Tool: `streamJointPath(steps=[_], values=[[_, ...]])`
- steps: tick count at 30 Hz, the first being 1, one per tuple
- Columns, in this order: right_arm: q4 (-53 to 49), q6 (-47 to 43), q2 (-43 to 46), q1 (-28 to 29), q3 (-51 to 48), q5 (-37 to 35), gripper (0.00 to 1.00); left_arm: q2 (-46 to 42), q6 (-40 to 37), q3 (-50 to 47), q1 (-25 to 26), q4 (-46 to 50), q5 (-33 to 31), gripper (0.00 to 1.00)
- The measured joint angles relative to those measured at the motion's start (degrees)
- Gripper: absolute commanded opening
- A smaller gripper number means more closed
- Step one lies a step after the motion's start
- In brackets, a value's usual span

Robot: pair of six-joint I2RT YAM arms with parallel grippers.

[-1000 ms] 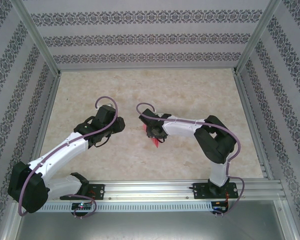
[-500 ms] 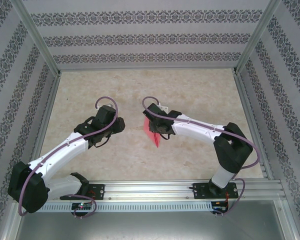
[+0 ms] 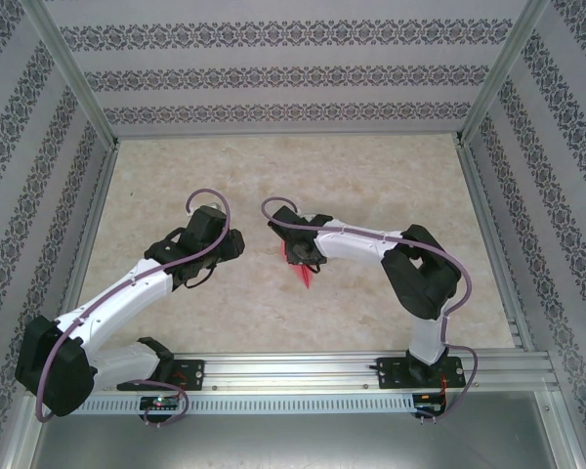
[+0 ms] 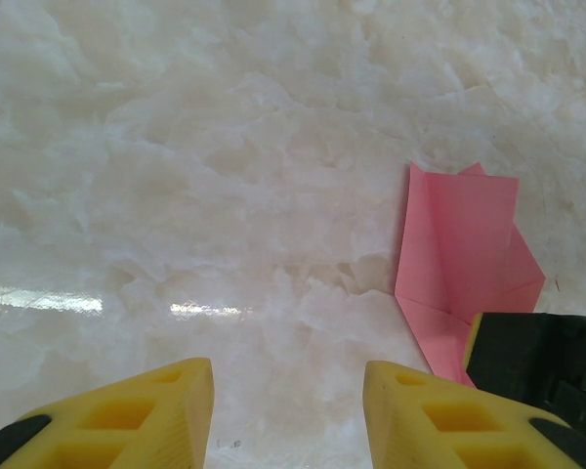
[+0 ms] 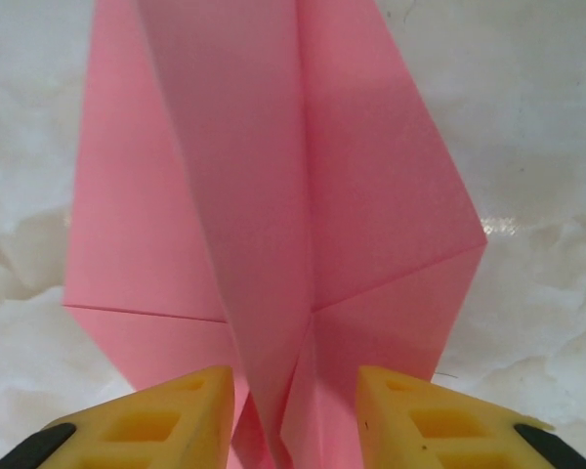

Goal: Fold a paper plane with a square sheet of paper (pick it up from the middle)
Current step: Move the paper plane to the center of the table.

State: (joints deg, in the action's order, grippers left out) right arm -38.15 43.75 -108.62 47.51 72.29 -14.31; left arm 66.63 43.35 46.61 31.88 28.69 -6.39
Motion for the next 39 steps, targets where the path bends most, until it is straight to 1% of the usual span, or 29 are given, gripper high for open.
streamJointPath(steps=[2, 5, 10, 13, 17, 20, 25, 30, 31, 32, 34, 36, 39], values=[[0.00, -0.02, -0.44, 0.00, 0.00, -0.02, 0.34, 0.00, 0.00, -0.04, 0.00, 0.00, 0.00, 0.46], [0.00, -0.31, -0.96, 0.00, 0.00, 0.00, 0.27, 0.00, -0.02, -0.07, 0.00, 0.00, -0.13, 0.47], [0.09, -0.20, -1.60, -0.42, 0.00, 0.04, 0.10, 0.00, -0.31, -0.07, 0.00, 0.02, -0.17, 0.47], [0.83, 0.09, -1.57, -1.31, 0.09, 0.46, 0.06, 0.02, -0.61, -0.07, 0.00, 0.02, -0.22, 0.47], [1.51, 0.04, -1.75, -3.21, 1.70, 1.11, 0.06, 0.02, -0.66, -0.07, 0.00, 0.04, -0.46, 0.47], [2.05, -0.24, -3.23, -4.20, 5.66, 1.90, 0.07, 0.02, -0.79, -0.07, -0.02, 0.04, -0.72, 0.47], [1.70, -1.55, -10.05, -4.81, 16.81, 4.00, 0.07, -0.15, -1.03, -0.07, -0.02, 0.20, -2.05, 0.47], [-1.68, -1.92, -18.14, -4.81, 28.50, 5.42, 0.07, -1.60, -1.46, -0.07, -0.07, 1.14, -3.21, 0.48], [-2.49, -1.92, -18.95, -4.76, 29.59, 5.42, 0.08, -1.95, -1.60, -0.07, -0.07, 1.33, -3.45, 0.48], [-3.34, -1.90, -19.30, -4.76, 30.08, 5.44, 0.09, -2.32, -1.77, -0.07, -0.11, 1.53, -3.67, 0.51], [-4.92, -1.88, -19.32, -4.76, 30.16, 5.53, 0.11, -2.93, -2.21, -0.07, -0.24, 1.92, -4.39, 0.51], [-6.10, -2.14, -19.37, -4.76, 30.34, 6.14, 0.10, -3.41, -2.38, -0.07, -0.33, 2.23, -5.01, 0.51], [-7.85, -2.56, -19.61, -4.76, 31.06, 6.51, 0.11, -3.54, -2.56, -0.07, -0.37, 2.25, -5.14, 0.52]])
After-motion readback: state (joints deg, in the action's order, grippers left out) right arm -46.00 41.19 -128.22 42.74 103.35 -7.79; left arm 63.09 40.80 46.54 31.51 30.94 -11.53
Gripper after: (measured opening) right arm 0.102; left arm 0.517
